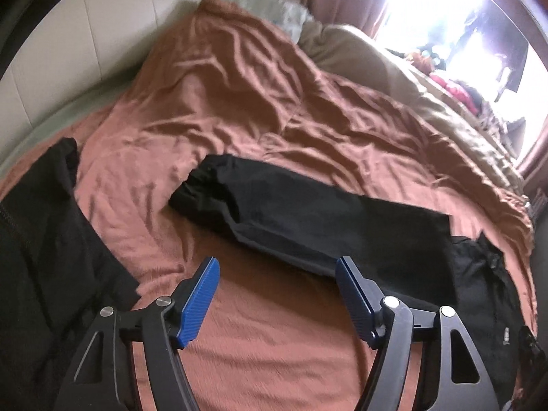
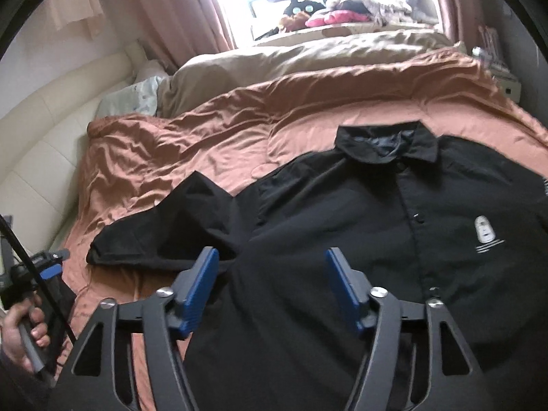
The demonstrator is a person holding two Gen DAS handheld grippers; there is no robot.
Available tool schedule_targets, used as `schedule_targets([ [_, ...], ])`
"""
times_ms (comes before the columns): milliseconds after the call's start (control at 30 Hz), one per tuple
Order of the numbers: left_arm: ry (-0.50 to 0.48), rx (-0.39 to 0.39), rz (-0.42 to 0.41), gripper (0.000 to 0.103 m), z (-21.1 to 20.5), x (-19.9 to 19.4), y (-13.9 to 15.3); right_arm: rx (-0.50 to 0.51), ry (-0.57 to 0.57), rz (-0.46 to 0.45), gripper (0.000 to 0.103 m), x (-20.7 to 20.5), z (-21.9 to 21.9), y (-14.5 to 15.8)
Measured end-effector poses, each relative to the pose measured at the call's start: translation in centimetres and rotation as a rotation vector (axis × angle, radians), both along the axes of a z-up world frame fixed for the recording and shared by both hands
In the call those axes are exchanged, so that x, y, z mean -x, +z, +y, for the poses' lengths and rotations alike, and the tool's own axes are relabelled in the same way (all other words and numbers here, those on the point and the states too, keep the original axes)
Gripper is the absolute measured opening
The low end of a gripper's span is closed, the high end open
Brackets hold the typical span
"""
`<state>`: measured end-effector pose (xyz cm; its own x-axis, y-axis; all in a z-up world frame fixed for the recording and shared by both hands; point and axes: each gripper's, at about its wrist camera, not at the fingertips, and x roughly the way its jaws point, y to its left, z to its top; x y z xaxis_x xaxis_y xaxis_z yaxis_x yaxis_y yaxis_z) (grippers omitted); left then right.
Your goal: Fold large clothes
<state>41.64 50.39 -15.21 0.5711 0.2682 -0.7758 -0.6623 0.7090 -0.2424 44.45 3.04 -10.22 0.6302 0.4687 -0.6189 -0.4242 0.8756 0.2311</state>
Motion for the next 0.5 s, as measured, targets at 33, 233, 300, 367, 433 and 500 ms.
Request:
schedule_targets([
  [33, 0.008, 0.013, 0.004, 0.072, 0.5, -0.2, -0.6, 0.000, 0.004, 0.013, 0.055, -0.6, 0.3, -0.3],
  [233, 0.064, 0.088, 0.046, 0.072, 3.6, -2.4, -5.0, 0.024, -0.003, 0.076, 0.050, -3.7, 1.9, -1.9],
  [300, 0.084, 0.121, 0.038, 0.072, 4.6, -3.1, -6.4, 0.035, -0.009, 0.083, 0.047, -4.5, 2.4, -2.2],
  [367, 0.103, 0.139, 0.030, 0.071, 5.3, -3.9, -7.5, 0.034, -0.007, 0.098, 0.043, -5.2, 3.0, -2.5],
  [433, 0.110, 0.149, 0.029, 0.055, 5.8, -4.6, -8.3, 0.026, 0.000, 0.117, 0.038, -5.9, 3.3, -3.0],
  [500, 0.129, 0.143, 0.025, 0.037, 6.2, -4.9, -8.5, 0.017, 0.009, 0.135, 0.034, -6.7, 3.7, -3.5],
])
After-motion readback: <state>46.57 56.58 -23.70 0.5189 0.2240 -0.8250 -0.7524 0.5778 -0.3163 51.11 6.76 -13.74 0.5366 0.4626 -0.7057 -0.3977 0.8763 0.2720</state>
